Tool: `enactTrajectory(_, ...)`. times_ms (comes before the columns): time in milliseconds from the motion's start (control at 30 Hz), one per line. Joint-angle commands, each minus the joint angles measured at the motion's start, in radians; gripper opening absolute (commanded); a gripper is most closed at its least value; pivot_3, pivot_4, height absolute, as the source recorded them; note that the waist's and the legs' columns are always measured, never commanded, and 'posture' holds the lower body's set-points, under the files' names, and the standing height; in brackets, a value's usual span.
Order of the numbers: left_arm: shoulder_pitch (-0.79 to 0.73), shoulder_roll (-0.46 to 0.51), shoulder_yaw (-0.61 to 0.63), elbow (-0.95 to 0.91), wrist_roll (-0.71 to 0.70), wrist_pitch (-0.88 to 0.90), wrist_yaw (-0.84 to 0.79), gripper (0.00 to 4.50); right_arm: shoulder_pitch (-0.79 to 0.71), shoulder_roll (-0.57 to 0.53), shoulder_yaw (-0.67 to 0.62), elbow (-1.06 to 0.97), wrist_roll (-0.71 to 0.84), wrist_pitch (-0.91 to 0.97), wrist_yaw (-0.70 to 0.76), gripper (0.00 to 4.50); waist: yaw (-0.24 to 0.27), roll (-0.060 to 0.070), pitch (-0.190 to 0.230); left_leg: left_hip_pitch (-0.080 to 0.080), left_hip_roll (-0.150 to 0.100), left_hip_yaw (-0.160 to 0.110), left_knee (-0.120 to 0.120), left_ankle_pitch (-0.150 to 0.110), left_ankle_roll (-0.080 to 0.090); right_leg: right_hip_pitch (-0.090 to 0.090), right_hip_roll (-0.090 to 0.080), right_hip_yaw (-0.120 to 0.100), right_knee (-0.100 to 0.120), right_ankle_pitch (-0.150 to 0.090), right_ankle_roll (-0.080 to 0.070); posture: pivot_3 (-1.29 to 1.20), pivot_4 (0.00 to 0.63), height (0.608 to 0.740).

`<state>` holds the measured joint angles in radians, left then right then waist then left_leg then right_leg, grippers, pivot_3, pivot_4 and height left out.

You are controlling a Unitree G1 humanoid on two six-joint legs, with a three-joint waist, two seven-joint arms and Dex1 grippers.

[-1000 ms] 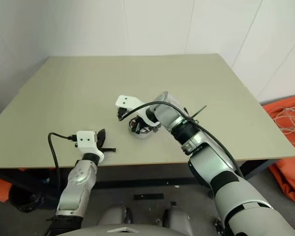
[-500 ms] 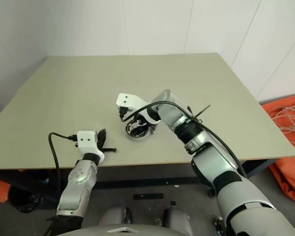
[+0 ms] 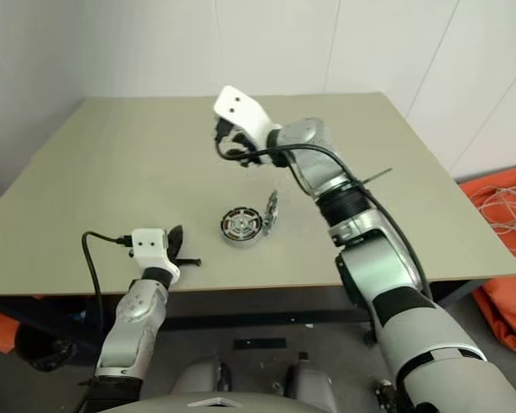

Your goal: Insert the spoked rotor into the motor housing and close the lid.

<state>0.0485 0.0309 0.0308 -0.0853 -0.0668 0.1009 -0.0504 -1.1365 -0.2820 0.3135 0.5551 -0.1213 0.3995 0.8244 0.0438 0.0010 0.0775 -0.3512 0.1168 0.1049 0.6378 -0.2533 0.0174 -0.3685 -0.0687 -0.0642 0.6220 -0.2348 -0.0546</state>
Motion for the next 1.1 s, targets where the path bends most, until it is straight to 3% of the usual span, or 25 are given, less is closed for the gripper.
enactTrajectory(33,-0.01,0.006,-0.003,-0.017,-0.001,-0.001,-0.009,0.0,0.012,-0.064,-0.008,0.039,-0.053,-0.092,-0.052,0.5,-0.001,0.0,0.0,0.0,0.0,0.0,0.0,0.0,0.0,0.0,0.0,0.0,0.0,0.0,0.0,0.0,0.0,0.74)
enactTrajectory(67,-0.011,0.007,-0.003,-0.016,-0.001,0.0,-0.011,0.0,0.022,-0.085,-0.004,0.044,-0.064,-0.11,-0.053,0.09,-0.002,0.0,0.0,0.0,0.0,0.001,-0.001,0.0,0.0,0.0,0.0,0.0,0.0,0.0,0.0,0.0,0.0,0.74)
enactTrajectory(100,-0.011,0.008,-0.003,-0.015,-0.001,0.001,-0.012,0.0,0.032,-0.104,0.003,0.047,-0.078,-0.128,-0.054,0.04,-0.002,0.0,0.0,0.0,0.0,0.001,-0.001,0.0,0.0,0.0,0.0,0.0,0.0,0.0,0.0,0.0,0.0,0.74)
enactTrajectory(267,-0.017,0.013,0.001,-0.013,-0.003,0.006,-0.02,0.0,0.145,-0.236,0.072,-0.099,-0.096,-0.167,0.15,0.04,0.0,0.0,0.0,-0.001,0.001,0.003,-0.001,0.0,0.001,0.0,0.0,0.0,0.0,-0.001,-0.001,0.0,0.0,0.74)
enactTrajectory(433,-0.024,0.016,0.003,-0.009,-0.004,0.011,-0.025,0.0,0.277,-0.333,0.096,-0.341,-0.015,-0.065,0.397,0.04,-0.003,0.0,0.0,-0.002,0.002,0.005,-0.001,-0.001,0.011,-0.001,0.0,0.0,0.0,-0.001,-0.002,0.0,0.0,0.74)
enactTrajectory(1100,-0.019,0.034,0.013,-0.025,-0.004,0.02,-0.033,0.0,0.417,-0.172,-0.043,-0.54,0.25,0.369,0.267,0.04,-0.001,0.0,0.0,0.001,0.014,0.018,-0.002,0.001,0.007,0.0,0.0,-0.002,0.0,-0.001,-0.002,0.0,0.0,0.74)
